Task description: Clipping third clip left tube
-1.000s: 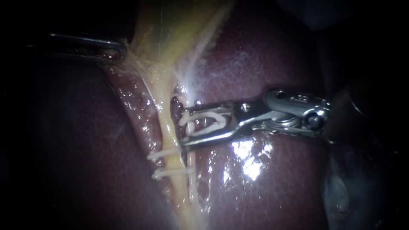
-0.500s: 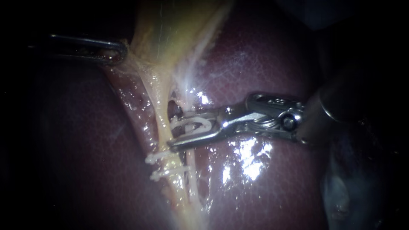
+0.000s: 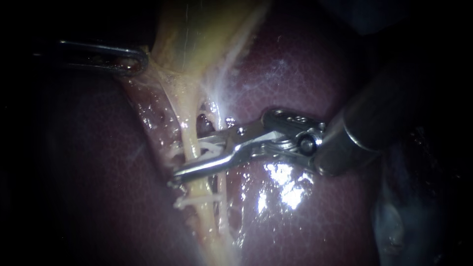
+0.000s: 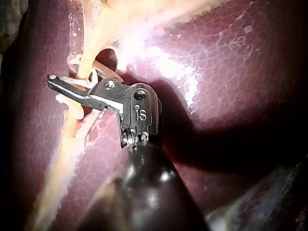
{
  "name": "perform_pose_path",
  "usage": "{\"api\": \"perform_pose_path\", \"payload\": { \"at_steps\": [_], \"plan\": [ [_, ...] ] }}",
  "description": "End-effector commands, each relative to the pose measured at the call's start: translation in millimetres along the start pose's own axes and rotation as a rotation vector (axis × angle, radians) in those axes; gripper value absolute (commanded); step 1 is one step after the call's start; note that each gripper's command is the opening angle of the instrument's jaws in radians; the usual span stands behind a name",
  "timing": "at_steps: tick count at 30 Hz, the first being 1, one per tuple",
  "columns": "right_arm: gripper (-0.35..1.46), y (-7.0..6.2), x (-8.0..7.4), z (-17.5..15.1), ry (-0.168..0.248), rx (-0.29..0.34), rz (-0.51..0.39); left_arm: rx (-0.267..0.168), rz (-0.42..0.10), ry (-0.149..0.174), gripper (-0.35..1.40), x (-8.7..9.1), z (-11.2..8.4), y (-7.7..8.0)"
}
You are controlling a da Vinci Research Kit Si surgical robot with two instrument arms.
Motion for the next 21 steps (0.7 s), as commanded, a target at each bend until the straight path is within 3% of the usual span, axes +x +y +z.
{"api": "perform_pose_path", "payload": {
  "at_steps": [1, 11, 18, 21],
  "plan": [
    [0.46, -0.3, 0.4, 0.0, 0.009, 0.006, 0.001, 0.0, 0.0, 0.0, -0.35, 0.0, 0.0, 0.0],
    [0.43, -3.2, 4.2, -0.1, 0.062, 0.039, 0.02, -0.001, 0.0, 0.0, -0.35, 0.1, 0.2, 0.0],
    [0.29, -3.0, 4.7, -0.4, 0.072, 0.024, 0.023, -0.004, 0.0, -0.004, -0.35, 0.1, 0.2, 0.0],
    [0.11, -2.7, 4.7, -0.7, 0.078, 0.014, 0.023, -0.005, 0.001, -0.004, -0.35, 0.1, 0.3, 0.0]
  ]
}}
